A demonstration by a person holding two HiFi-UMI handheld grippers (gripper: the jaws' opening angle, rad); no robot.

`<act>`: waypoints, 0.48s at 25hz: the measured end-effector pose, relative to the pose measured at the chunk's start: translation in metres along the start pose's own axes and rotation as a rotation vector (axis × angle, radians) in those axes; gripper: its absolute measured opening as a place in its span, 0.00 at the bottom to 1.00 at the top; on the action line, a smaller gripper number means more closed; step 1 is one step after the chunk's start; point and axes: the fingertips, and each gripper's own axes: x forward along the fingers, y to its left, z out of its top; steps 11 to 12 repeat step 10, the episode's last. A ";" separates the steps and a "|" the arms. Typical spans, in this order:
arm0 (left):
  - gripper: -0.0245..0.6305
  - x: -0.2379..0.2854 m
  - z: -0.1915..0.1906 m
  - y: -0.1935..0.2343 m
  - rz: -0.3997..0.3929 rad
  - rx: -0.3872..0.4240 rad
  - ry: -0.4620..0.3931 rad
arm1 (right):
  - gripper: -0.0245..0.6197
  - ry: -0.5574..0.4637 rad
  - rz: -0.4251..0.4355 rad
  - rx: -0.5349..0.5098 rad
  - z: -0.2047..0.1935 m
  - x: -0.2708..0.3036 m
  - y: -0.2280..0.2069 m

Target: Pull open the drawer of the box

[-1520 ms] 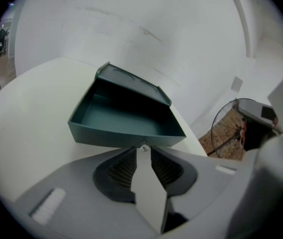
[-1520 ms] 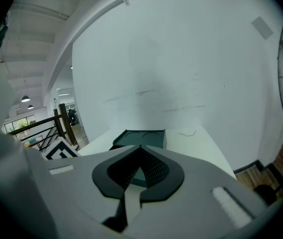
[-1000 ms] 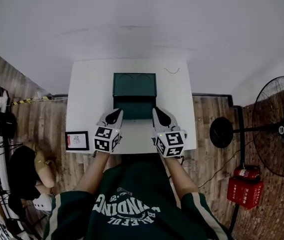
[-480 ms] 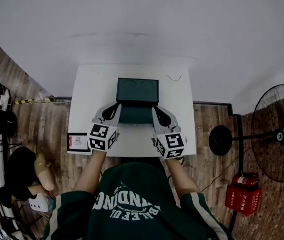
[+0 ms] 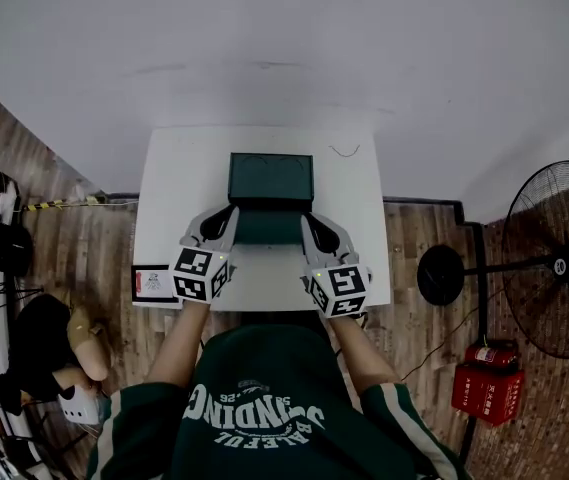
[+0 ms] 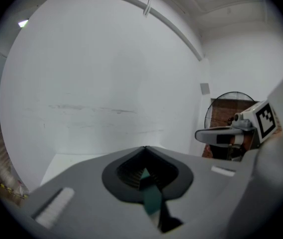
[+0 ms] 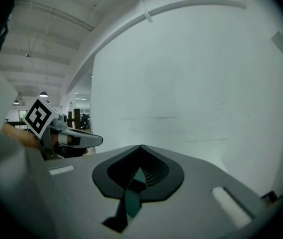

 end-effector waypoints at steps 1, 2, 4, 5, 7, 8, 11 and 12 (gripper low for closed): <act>0.12 0.000 0.000 -0.001 -0.001 -0.001 0.001 | 0.04 0.000 0.000 0.002 0.000 0.000 0.000; 0.12 0.000 0.000 -0.001 -0.001 -0.002 0.002 | 0.04 0.001 0.000 0.002 0.000 0.000 -0.001; 0.12 0.000 -0.001 -0.003 -0.003 -0.004 0.004 | 0.04 0.000 0.000 0.002 0.002 -0.001 0.000; 0.12 0.000 -0.001 -0.003 -0.004 -0.005 0.005 | 0.04 0.000 0.000 0.003 0.002 -0.001 0.000; 0.12 0.000 -0.003 -0.003 -0.005 -0.008 0.008 | 0.04 -0.001 -0.001 0.006 0.002 -0.001 0.000; 0.12 0.000 -0.004 -0.003 -0.006 -0.008 0.010 | 0.04 -0.001 -0.002 0.007 0.002 -0.001 0.000; 0.12 0.000 -0.006 -0.002 -0.007 -0.010 0.016 | 0.04 0.000 -0.002 0.009 0.001 -0.001 0.001; 0.12 0.000 -0.006 -0.002 -0.007 -0.010 0.016 | 0.04 0.000 -0.002 0.009 0.001 -0.001 0.001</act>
